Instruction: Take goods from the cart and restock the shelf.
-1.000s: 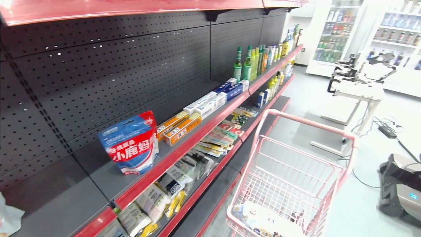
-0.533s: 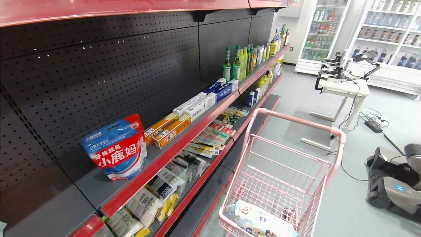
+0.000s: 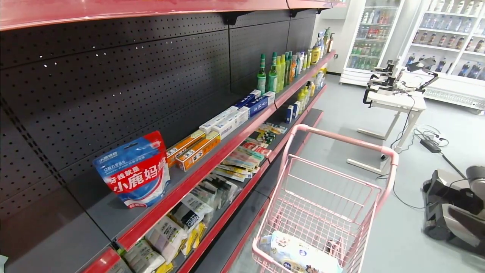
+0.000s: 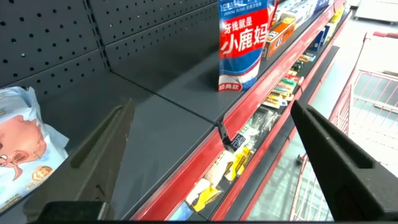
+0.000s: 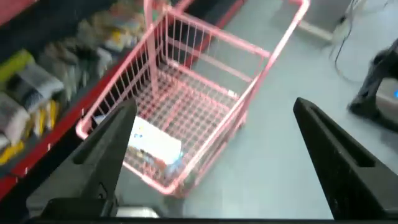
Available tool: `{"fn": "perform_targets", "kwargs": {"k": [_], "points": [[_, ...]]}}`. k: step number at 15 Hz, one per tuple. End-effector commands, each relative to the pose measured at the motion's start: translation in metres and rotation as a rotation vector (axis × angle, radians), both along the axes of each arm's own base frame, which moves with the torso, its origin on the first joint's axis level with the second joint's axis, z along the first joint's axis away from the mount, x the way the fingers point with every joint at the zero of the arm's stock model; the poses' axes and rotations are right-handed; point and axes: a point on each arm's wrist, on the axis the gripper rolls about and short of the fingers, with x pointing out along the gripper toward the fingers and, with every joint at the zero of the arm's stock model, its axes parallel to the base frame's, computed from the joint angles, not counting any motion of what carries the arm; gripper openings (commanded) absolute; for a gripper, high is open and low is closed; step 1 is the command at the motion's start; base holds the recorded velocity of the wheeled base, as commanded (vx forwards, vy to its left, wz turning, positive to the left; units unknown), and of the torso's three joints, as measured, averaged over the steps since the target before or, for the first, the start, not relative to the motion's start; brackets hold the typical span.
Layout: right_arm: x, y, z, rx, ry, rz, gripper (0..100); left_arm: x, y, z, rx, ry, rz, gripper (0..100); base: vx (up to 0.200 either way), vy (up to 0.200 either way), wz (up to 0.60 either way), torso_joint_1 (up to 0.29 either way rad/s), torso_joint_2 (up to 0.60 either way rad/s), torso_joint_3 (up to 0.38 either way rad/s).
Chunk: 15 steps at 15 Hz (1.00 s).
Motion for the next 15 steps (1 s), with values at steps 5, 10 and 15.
{"fn": "perform_targets", "kwargs": {"k": [5,10,15], "points": [[0.134,0.030,-0.094,-0.045,0.560,0.325,100,0.000,0.000,0.000,0.000,0.001,0.001,100,0.000,0.000,0.00,0.000,0.00,0.000],[0.145,0.055,-0.126,-0.070,0.662,0.458,100,0.000,0.000,0.000,-0.002,0.001,0.001,100,0.000,0.000,0.00,-0.033,0.08,0.043],[0.153,0.058,-0.141,-0.120,0.662,0.548,100,0.000,0.000,0.000,-0.002,0.001,0.001,100,0.000,0.000,0.00,-0.098,0.22,0.122]]}}
